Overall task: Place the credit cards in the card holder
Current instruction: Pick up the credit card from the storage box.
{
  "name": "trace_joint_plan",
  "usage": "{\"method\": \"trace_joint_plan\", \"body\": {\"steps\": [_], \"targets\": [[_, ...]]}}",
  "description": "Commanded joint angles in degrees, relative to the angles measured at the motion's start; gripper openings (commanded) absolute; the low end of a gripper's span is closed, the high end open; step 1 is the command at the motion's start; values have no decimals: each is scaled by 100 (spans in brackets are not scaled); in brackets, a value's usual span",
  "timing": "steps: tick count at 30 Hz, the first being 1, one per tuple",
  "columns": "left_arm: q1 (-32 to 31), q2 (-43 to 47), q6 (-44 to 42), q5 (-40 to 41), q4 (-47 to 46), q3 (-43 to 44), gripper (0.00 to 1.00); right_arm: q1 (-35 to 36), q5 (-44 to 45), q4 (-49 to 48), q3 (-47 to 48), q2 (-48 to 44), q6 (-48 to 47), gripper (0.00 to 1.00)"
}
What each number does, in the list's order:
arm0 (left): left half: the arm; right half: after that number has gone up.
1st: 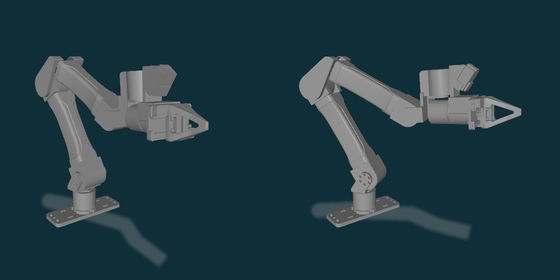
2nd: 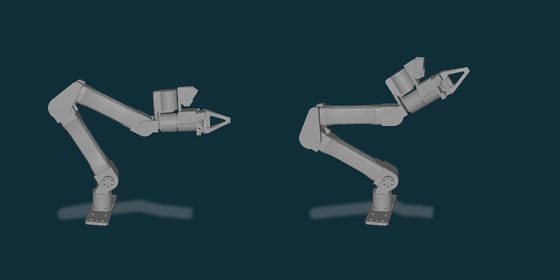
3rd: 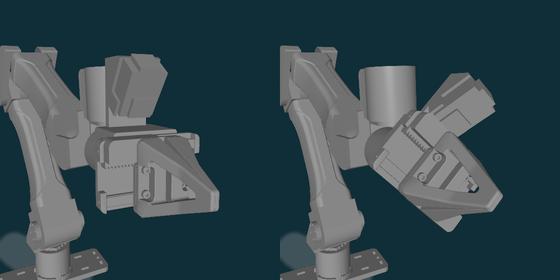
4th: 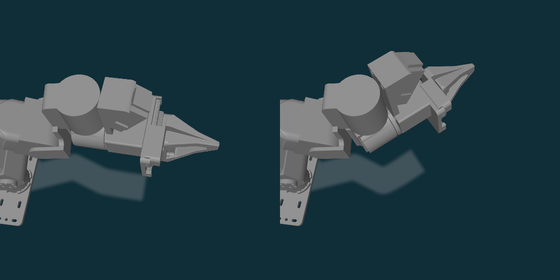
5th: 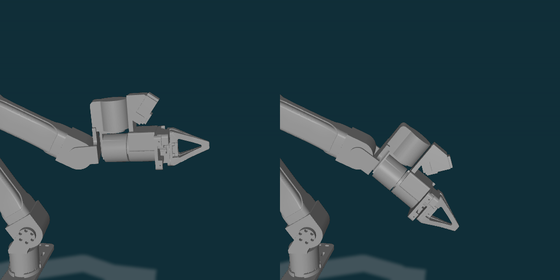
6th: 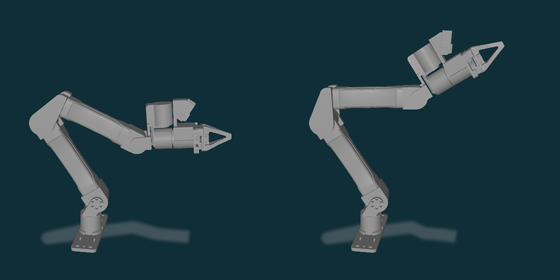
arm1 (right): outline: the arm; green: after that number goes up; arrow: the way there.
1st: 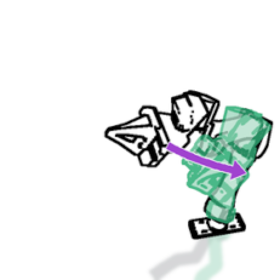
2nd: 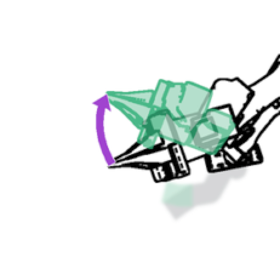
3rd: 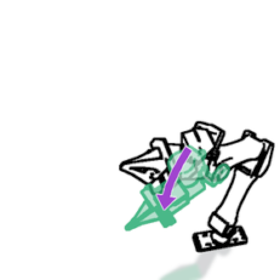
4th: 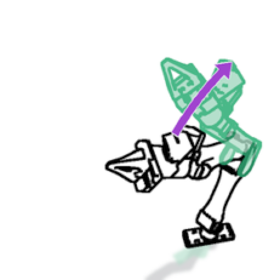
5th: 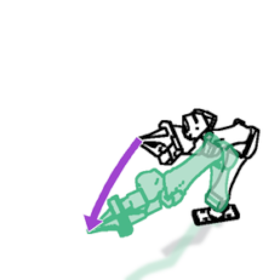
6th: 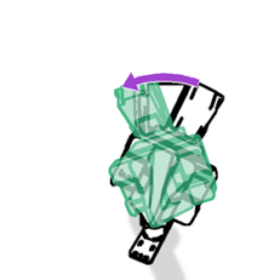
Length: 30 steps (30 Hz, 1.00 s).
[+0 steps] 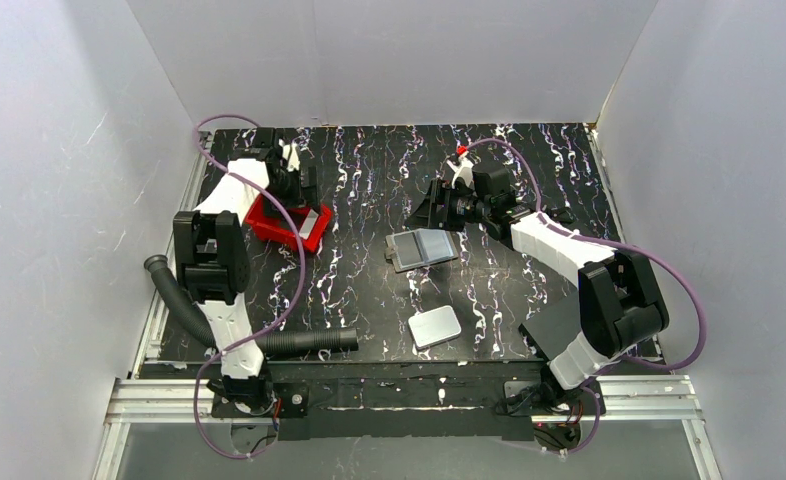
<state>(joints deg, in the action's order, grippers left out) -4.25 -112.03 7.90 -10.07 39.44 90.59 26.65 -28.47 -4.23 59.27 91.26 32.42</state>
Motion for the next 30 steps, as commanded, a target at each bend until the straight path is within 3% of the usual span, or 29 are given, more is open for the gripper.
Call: {"method": "trace_joint_plan", "body": {"steps": [1, 6, 12, 19, 30], "targets": [[177, -358, 83, -715, 205, 363, 96, 15, 8, -122, 138, -15, -119, 80], [179, -372, 149, -1126, 70, 232, 83, 15, 6, -146, 72, -48, -119, 80], [170, -451, 155, -1077, 57, 196, 82, 15, -1, -189, 58, -52, -91, 80], [152, -460, 196, -1114, 90, 193, 57, 15, -10, -211, 65, -76, -73, 80], [148, -228, 168, -1106, 90, 127, 26, 15, -3, -235, 85, -47, -39, 80]]}}
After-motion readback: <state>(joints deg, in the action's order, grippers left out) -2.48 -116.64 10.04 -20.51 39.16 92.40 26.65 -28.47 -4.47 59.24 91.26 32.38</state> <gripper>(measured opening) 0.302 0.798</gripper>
